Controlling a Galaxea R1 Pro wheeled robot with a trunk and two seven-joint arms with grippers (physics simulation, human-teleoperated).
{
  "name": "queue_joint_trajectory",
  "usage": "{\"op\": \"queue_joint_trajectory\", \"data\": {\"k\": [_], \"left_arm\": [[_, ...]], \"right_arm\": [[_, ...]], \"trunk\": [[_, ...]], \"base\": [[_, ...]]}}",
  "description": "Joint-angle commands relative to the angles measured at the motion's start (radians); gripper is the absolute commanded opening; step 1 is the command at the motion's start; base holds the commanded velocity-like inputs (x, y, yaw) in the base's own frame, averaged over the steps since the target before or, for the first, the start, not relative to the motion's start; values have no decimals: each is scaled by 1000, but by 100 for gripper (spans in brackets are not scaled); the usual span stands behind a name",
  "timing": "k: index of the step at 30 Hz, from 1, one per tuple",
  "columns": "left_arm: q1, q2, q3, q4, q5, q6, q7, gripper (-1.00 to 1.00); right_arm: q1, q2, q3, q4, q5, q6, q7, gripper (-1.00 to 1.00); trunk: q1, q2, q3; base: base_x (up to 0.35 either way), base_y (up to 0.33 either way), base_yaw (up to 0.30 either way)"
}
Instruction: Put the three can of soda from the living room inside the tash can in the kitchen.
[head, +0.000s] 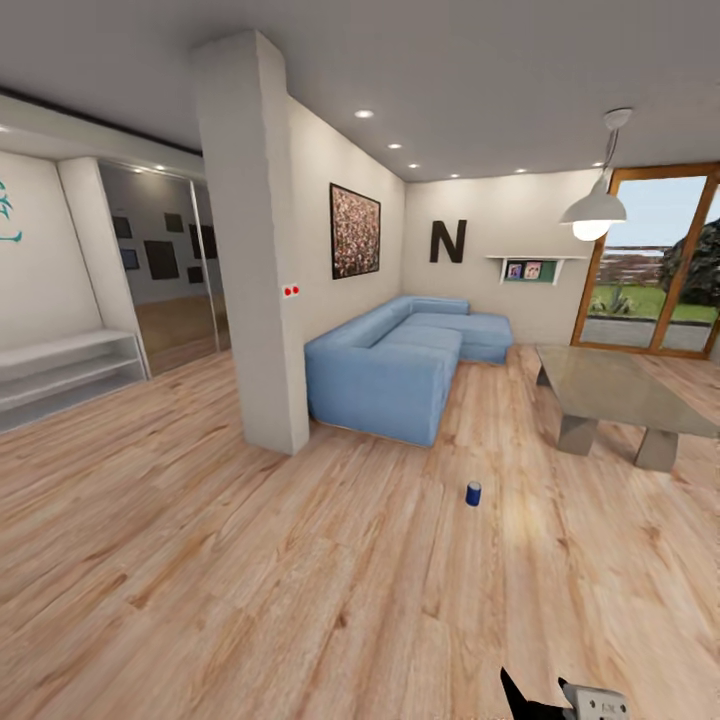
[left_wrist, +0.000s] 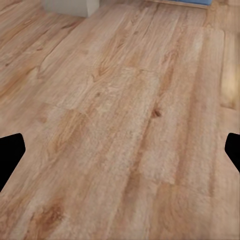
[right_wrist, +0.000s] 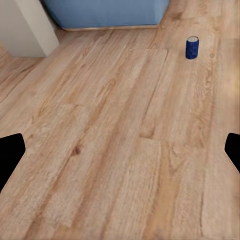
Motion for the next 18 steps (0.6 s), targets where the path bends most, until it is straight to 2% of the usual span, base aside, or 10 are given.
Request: {"op": "queue_joint_trajectory", "data": {"k": [1, 18], "left_arm": [[0, 0, 0, 0, 0, 0, 0, 100], [0, 0, 0, 1, 0, 0, 0, 100]], "right_arm": [[0, -1, 0, 1, -2, 2, 0, 100], [0, -6, -4, 4, -7, 10, -1, 100]], "trunk": [[0, 0, -1], [0, 0, -19]], "base": [[0, 0, -124], [0, 0, -151]]}}
